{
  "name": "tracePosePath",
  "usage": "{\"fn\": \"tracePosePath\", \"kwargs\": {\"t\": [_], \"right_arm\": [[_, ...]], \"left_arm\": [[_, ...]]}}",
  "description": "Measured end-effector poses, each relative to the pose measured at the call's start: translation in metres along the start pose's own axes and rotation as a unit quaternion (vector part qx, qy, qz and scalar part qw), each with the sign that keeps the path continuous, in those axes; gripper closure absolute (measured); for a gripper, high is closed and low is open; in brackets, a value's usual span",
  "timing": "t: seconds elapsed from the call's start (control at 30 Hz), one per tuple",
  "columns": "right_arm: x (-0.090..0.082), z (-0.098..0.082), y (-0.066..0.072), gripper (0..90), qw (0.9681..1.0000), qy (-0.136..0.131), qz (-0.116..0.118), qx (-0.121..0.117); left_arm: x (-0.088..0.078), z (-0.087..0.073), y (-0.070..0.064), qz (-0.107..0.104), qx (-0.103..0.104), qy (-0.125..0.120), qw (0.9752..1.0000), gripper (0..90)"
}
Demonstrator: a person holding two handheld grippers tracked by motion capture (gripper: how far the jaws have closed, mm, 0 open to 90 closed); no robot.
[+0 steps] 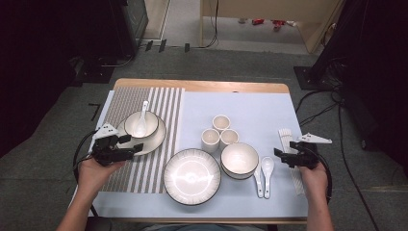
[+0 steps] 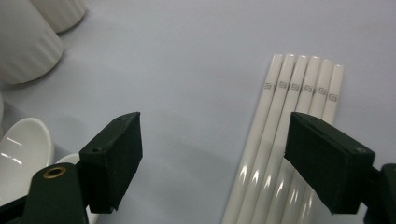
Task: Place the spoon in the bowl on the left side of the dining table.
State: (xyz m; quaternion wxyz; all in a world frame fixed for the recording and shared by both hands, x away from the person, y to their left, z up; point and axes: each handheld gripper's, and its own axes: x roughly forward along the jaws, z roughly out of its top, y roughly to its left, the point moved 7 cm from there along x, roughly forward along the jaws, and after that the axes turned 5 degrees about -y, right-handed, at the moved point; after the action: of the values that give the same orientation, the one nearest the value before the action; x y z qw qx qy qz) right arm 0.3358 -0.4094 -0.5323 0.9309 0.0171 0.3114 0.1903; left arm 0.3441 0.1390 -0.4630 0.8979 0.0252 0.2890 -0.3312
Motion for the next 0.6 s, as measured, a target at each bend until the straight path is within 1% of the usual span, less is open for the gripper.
{"fn": "tracePosePath", "kwargs": {"t": [0.1, 0.23, 0.4, 0.5, 0.6], "right_arm": [[0.0, 0.0, -0.002, 18.6, 1.0, -0.002, -0.005, -0.006], [0.001, -0.002, -0.005, 18.7, 0.9999, -0.003, -0.012, -0.005], [-0.002, -0.002, -0.009, 18.7, 0.9998, -0.009, -0.018, 0.004], [-0.002, -0.003, -0.011, 18.7, 0.9997, -0.007, -0.022, 0.009], [-0.003, -0.003, -0.012, 18.7, 0.9995, -0.01, -0.027, 0.012]], "left_arm": [[-0.001, -0.004, -0.003, -0.003, 0.004, 0.0, 1.0, 35.5], [-0.001, -0.008, -0.006, -0.008, 0.007, 0.004, 0.9999, 35.3], [-0.003, -0.012, -0.009, -0.017, 0.009, 0.005, 0.9998, 35.4], [-0.004, -0.018, -0.011, -0.024, 0.013, 0.007, 0.9996, 35.3], [-0.004, -0.021, -0.011, -0.017, 0.014, 0.008, 0.9997, 35.2]]}}
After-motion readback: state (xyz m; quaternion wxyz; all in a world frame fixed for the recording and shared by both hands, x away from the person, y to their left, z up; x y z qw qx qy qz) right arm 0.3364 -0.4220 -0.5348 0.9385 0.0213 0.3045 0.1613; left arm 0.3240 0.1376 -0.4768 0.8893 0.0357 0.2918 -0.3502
